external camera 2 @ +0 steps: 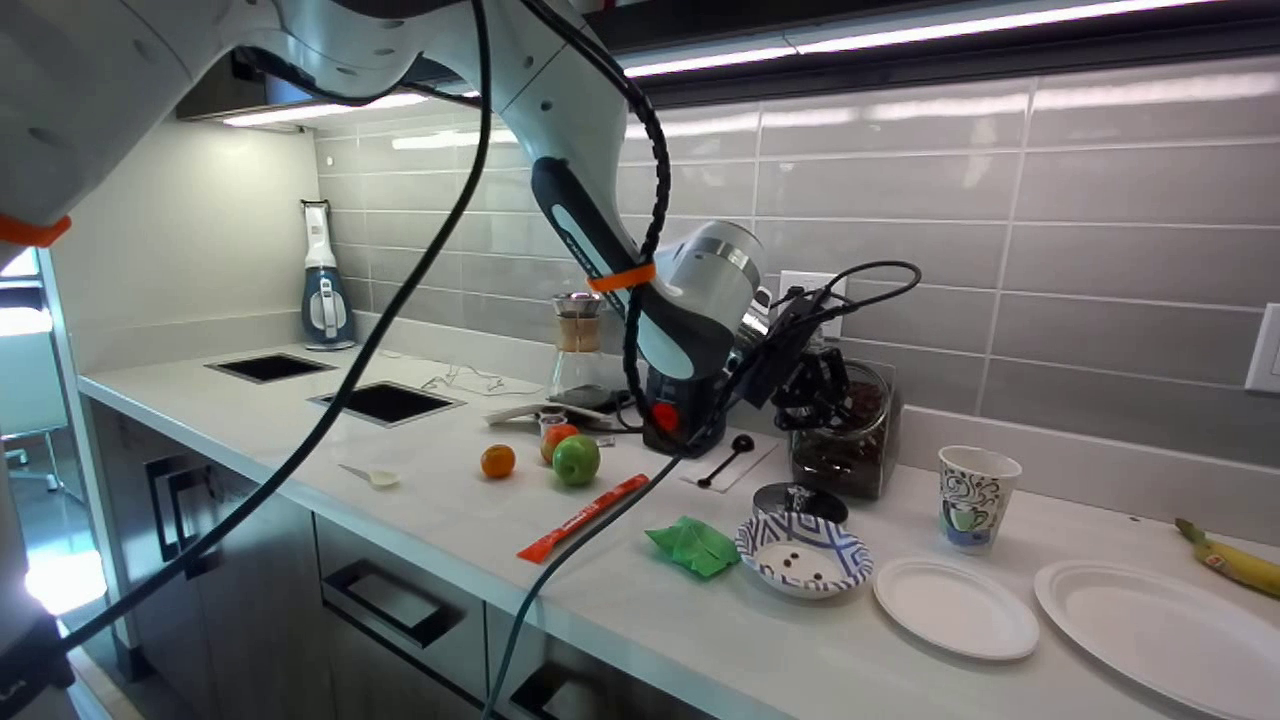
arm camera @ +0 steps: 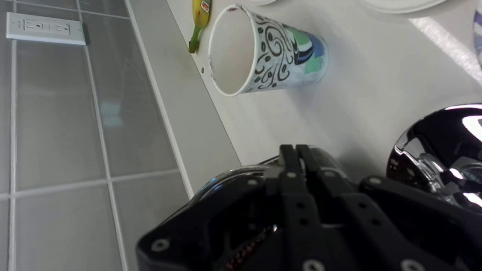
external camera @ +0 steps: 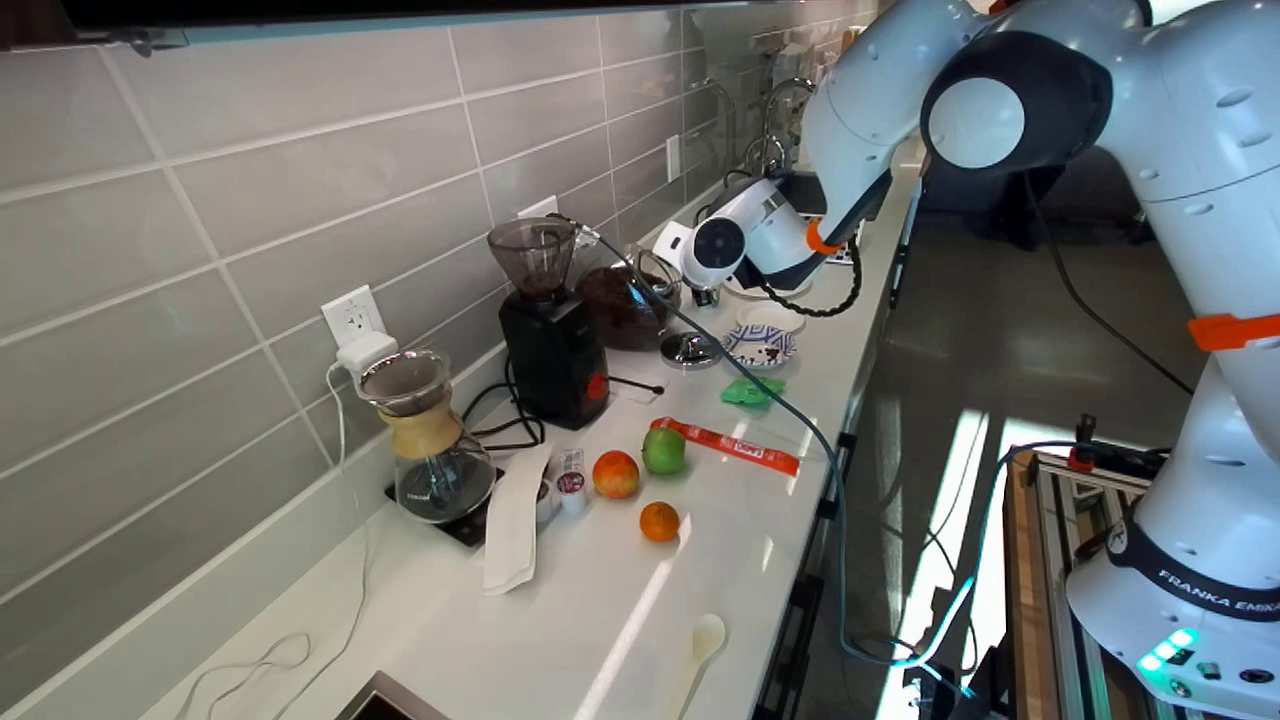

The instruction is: Pick up the spoon and scoop some of the contents in the jar and pour them in the bowl

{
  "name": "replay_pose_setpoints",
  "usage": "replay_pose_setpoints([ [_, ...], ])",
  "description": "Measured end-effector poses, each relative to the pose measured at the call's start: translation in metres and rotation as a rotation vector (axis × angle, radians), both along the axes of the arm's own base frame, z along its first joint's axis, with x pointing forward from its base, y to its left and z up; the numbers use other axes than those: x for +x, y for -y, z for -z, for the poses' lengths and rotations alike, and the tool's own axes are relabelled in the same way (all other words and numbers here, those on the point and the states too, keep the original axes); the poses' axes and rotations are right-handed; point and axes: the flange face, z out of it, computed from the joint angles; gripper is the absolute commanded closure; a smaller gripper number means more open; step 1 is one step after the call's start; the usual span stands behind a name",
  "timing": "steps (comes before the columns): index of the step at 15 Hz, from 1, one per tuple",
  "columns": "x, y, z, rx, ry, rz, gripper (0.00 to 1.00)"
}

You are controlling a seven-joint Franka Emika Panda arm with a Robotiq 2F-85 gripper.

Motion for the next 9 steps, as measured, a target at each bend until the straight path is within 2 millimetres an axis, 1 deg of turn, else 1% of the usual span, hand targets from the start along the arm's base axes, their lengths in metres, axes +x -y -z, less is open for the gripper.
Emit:
replay_pose_setpoints([
  [5,0.013,-0.001,0.004,-0.02,0.018,-0.018,0.99],
  [9,0.015,-0.002,0.014,-0.03,0.005,-0.032,0.99],
])
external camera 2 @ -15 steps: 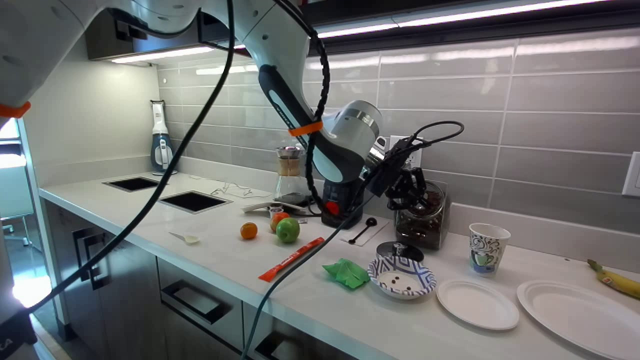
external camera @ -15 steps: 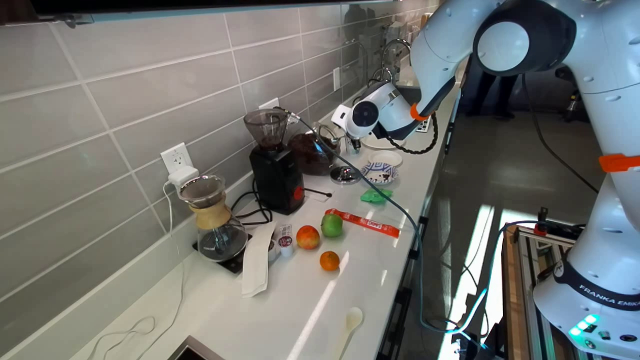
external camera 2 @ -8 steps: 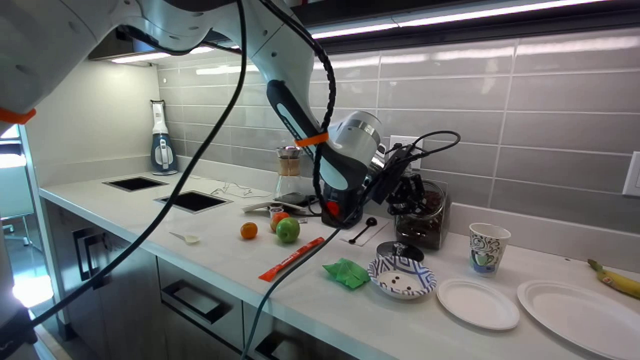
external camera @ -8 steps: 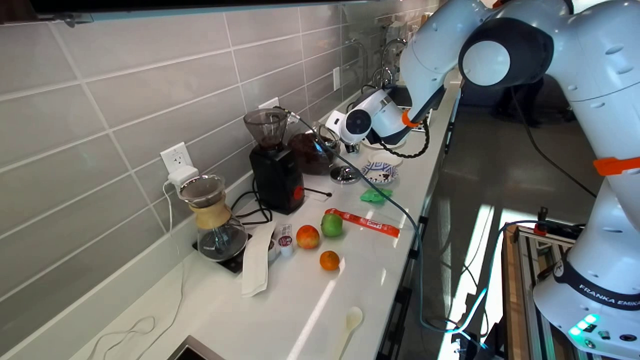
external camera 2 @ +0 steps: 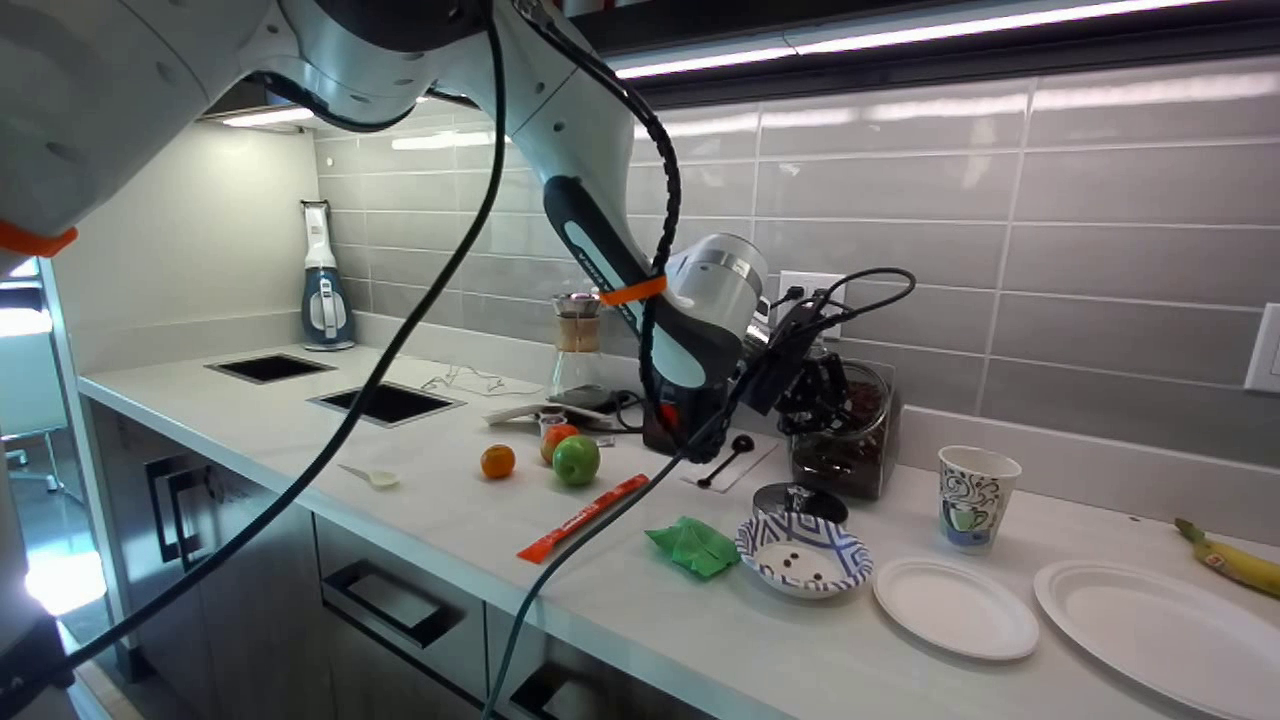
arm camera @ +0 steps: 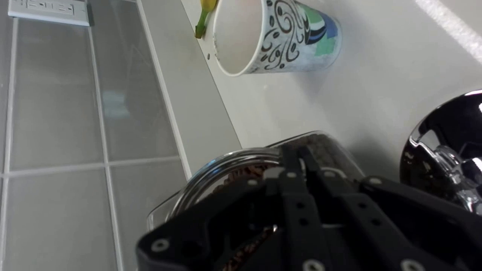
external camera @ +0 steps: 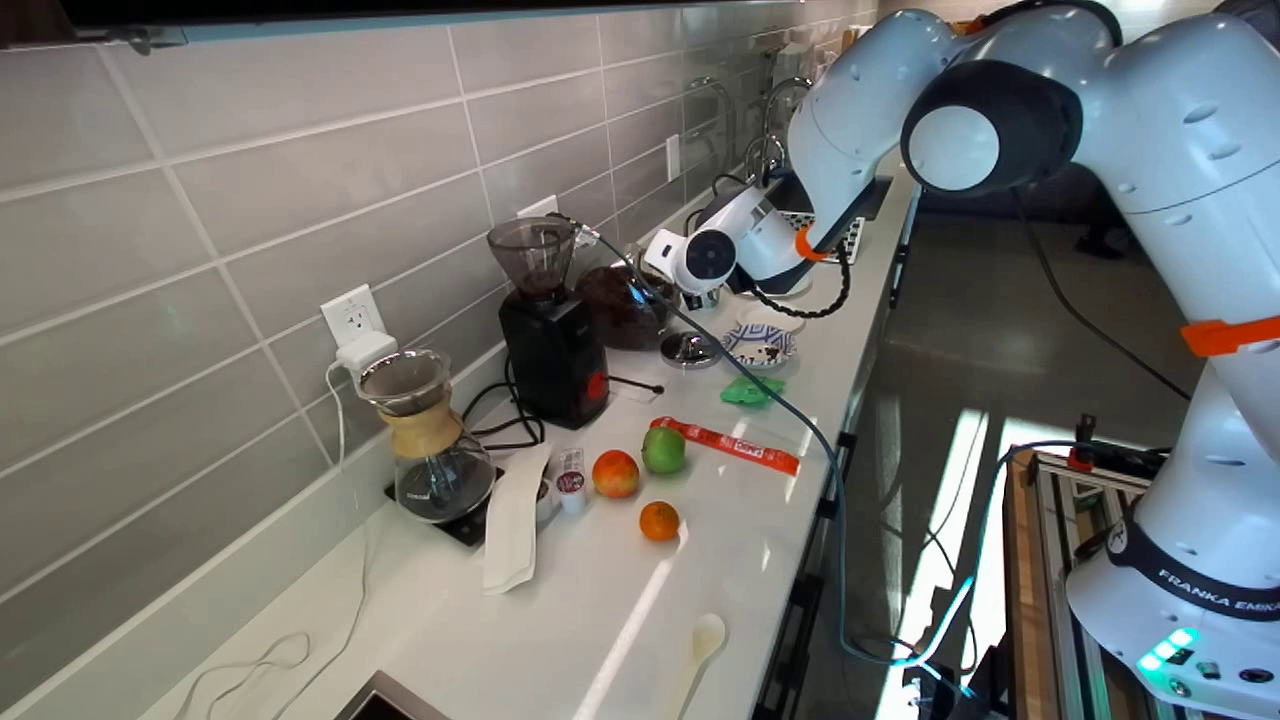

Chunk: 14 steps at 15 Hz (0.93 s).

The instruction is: Pick up the spoon and scoop some of the contents in the jar and pour them in the bowl

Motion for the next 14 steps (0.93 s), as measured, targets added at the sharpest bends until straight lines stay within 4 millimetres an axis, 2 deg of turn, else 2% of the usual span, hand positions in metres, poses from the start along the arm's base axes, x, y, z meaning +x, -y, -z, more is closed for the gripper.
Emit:
replay_pose_setpoints([
  [2,-0.0005,-0.0016,0.006,-0.002,-0.011,-0.005,0.97],
  [3,-0.0006,-0.0021,0.008,-0.003,-0.014,-0.006,0.71],
  [5,-0.0006,-0.0022,0.0084,-0.005,-0.015,-0.006,0.64],
  [13,0.0032,-0.0007,0.003,-0.021,-0.004,-0.001,0.01],
  [14,0.003,-0.0012,0.0036,-0.02,-0.006,-0.001,0.0],
])
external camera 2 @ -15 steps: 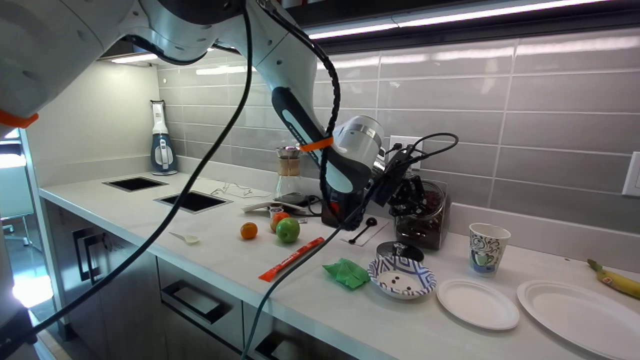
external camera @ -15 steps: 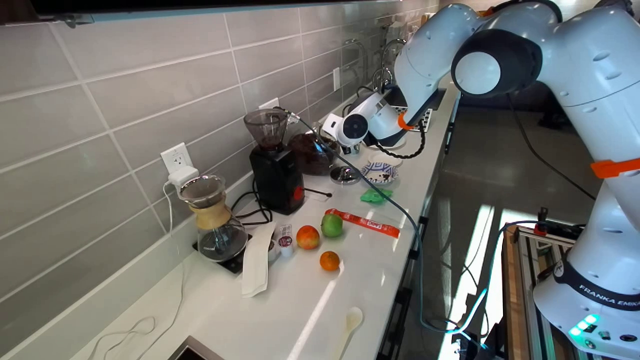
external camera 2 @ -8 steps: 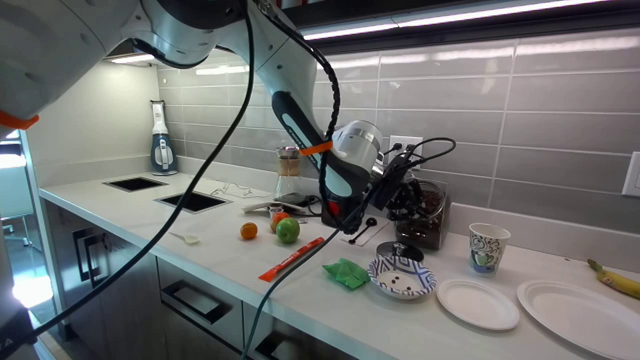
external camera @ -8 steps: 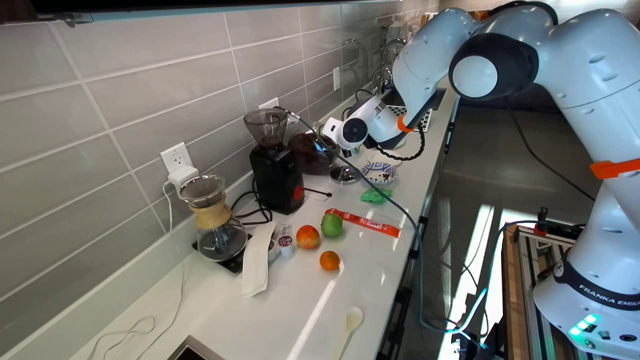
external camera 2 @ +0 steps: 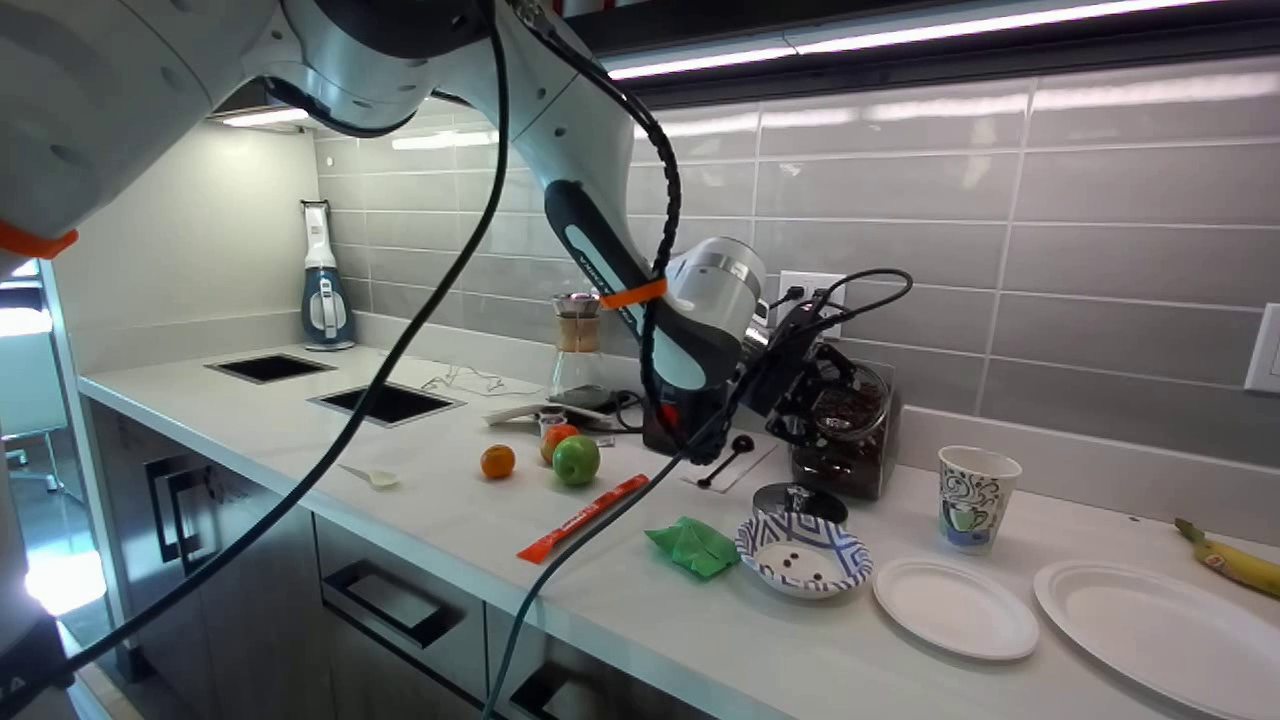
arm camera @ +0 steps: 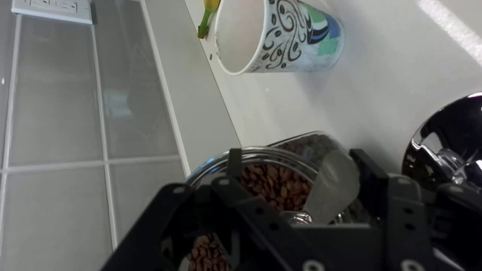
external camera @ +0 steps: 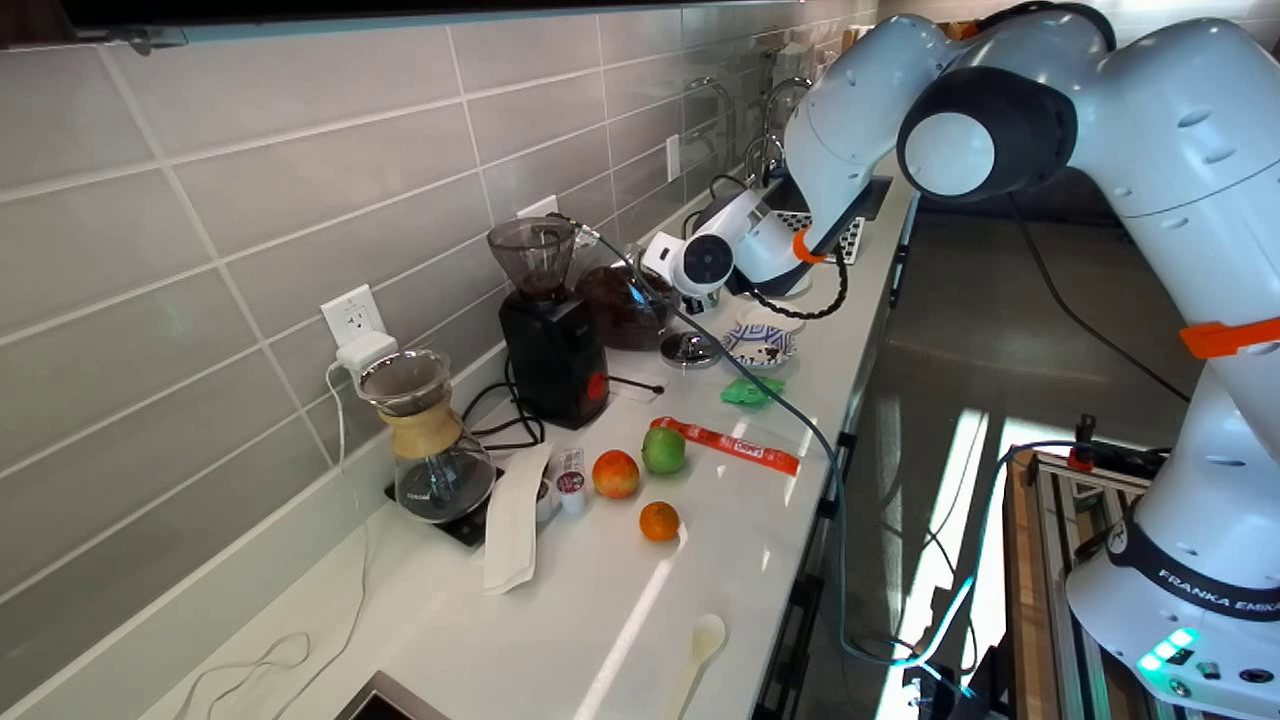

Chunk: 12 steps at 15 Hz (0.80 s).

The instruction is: Pick up the spoon and scoop some of the contents in the jar and pour them in the bowl

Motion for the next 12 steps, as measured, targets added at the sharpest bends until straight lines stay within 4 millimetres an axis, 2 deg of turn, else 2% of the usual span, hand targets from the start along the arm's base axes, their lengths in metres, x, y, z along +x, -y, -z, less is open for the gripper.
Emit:
replay_pose_setpoints([
  [7,-0.005,0.002,0.004,0.01,-0.025,0.049,0.0],
  [10,-0.01,0.004,-0.005,0.029,-0.058,0.116,0.0],
  [12,-0.015,0.009,-0.02,0.068,-0.079,0.161,0.0],
])
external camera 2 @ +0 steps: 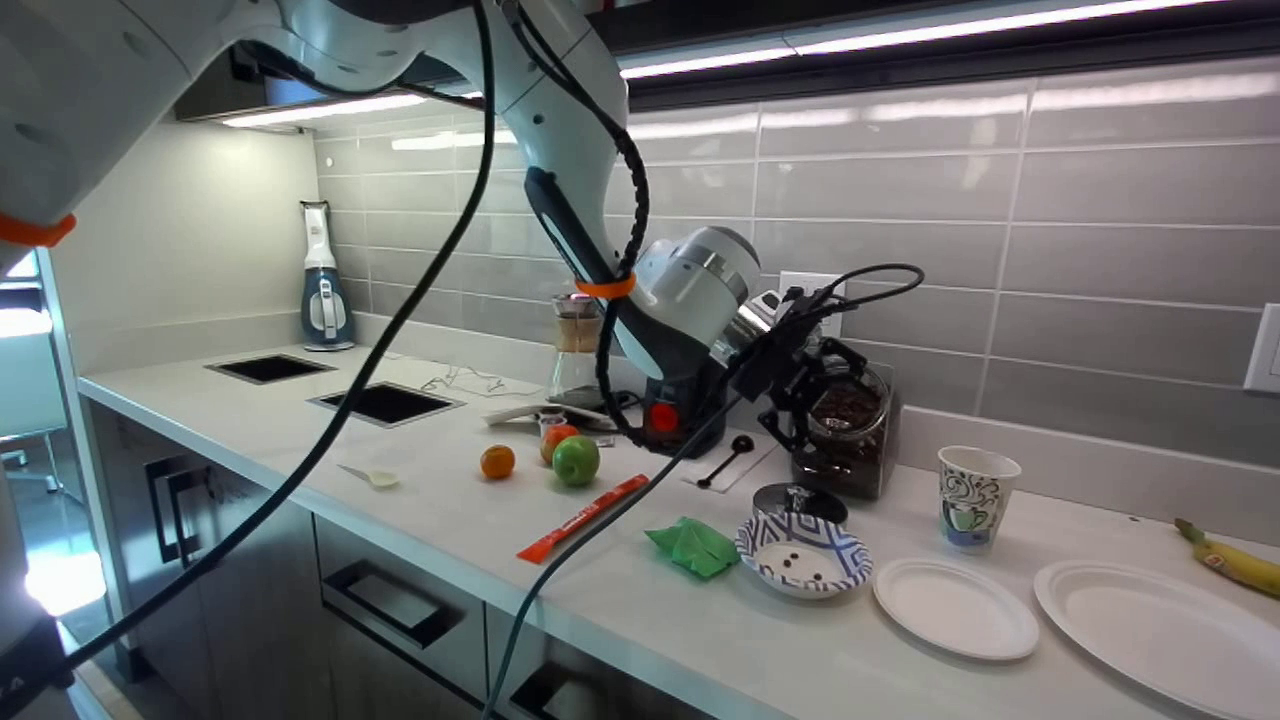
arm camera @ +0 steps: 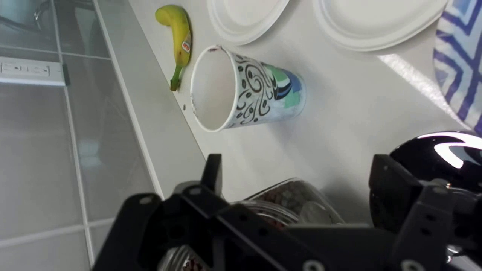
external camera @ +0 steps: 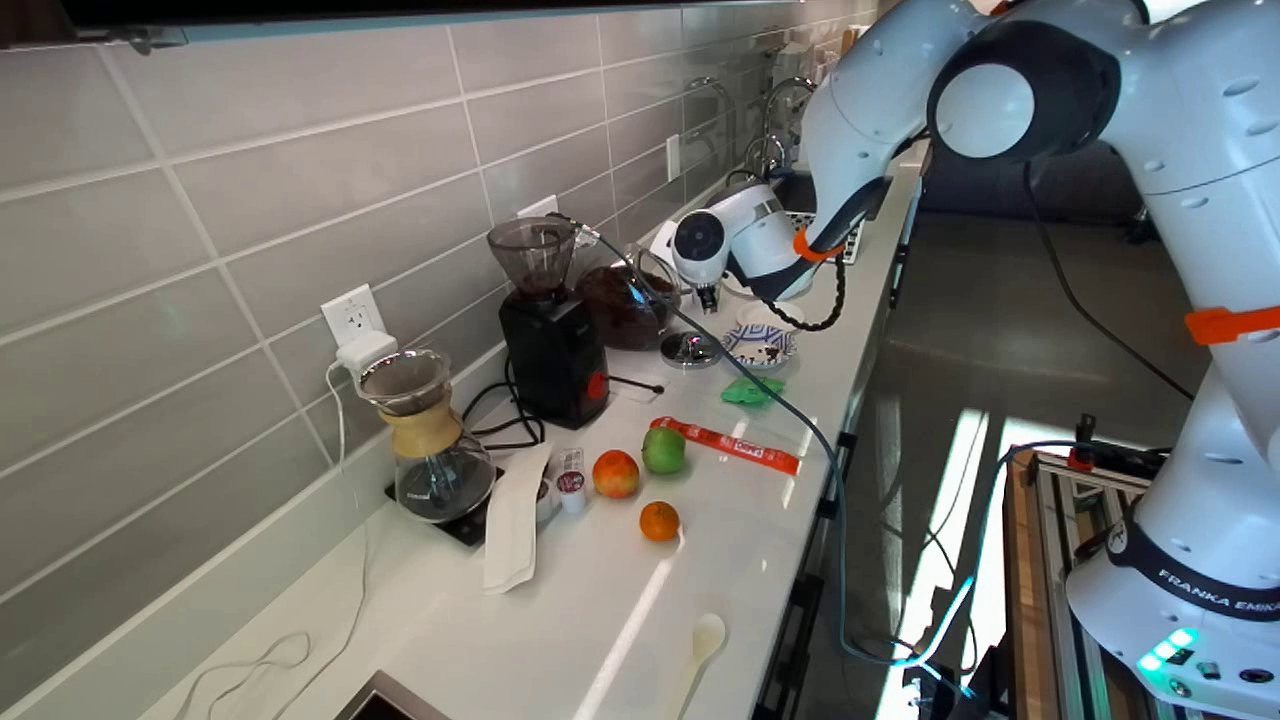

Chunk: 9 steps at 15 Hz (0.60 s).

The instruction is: Pick up the spoon and scoop some of the contents in the jar and pour them in the bowl

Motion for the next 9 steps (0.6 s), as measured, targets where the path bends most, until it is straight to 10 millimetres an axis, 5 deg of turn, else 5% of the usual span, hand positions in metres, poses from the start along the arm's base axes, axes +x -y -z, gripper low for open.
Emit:
replay_pose_setpoints([
  [9,-0.034,0.034,-0.09,0.391,0.032,0.183,0.0],
])
